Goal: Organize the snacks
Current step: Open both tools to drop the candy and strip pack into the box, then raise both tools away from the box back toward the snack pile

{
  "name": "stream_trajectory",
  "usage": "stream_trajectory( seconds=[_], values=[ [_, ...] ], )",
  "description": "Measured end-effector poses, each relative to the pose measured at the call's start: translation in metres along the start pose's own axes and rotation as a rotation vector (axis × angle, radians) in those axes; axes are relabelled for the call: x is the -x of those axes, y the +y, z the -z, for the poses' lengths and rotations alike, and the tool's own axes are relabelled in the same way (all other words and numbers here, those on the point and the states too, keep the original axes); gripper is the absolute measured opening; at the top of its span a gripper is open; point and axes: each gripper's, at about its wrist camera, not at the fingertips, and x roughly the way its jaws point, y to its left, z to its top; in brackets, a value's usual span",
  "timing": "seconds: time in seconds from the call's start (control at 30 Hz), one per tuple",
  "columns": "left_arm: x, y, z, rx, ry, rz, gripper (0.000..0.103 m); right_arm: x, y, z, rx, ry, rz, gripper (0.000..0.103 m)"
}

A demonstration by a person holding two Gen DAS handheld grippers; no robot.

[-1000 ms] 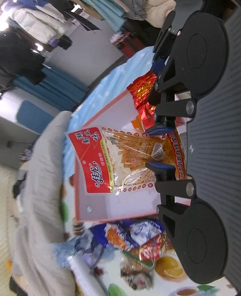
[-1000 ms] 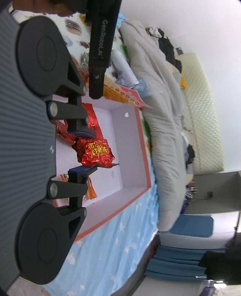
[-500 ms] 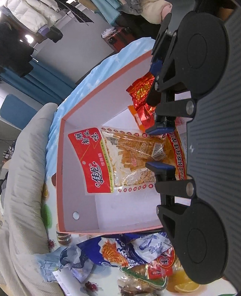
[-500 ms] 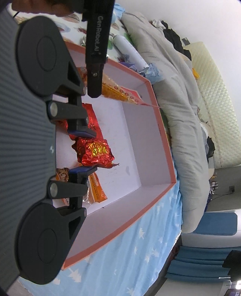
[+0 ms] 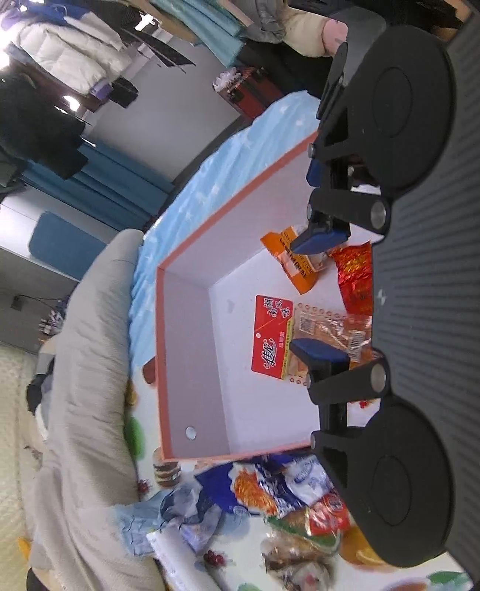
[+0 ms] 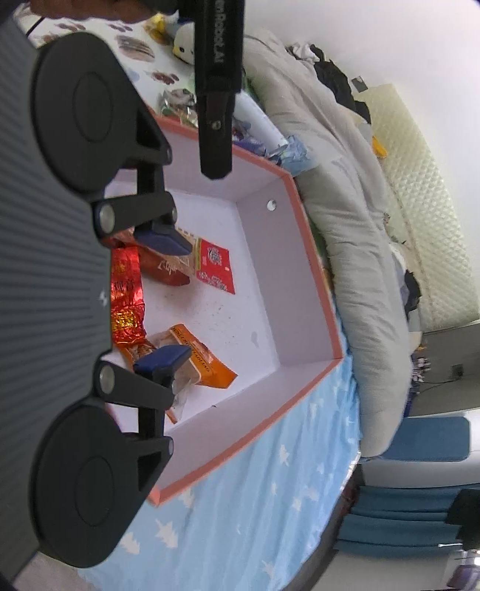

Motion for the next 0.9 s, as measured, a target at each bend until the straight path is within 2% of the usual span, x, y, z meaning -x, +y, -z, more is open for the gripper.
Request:
stream_trajectory(
  seconds=[0.23, 0.5, 0.63, 0.73, 0.9],
  values=[
    [0.072, -0.011, 0.029, 0.004, -0.037, -0.066, 0.056, 0.053, 0.017, 0.011, 0.005, -0.042, -0.014, 0.056],
    [0.154, -0.026, 0.065, 0.02, -0.109, -0.093, 0.056, 0.114, 0.043, 0.025, 0.043, -0.086, -0.047, 0.056],
    [0.183, -0.031, 0.084, 0.006, -0.128, -0.113, 0.056, 0.137, 0.057, 0.039, 0.054, -0.088, -0.048, 0.056],
    [0.202, -0.031, 0.098, -0.021, -0.14, -0.174, 0.056, 0.146, 0.066, 0.05, 0.065, -0.062, -0.075, 0.056],
    [0.232, -0.025, 0.113, 0.011, -0.162, -0.221, 0.056, 0.161, 0.082, 0.056, 0.086, -0.072, -0.098, 0.056]
  ],
)
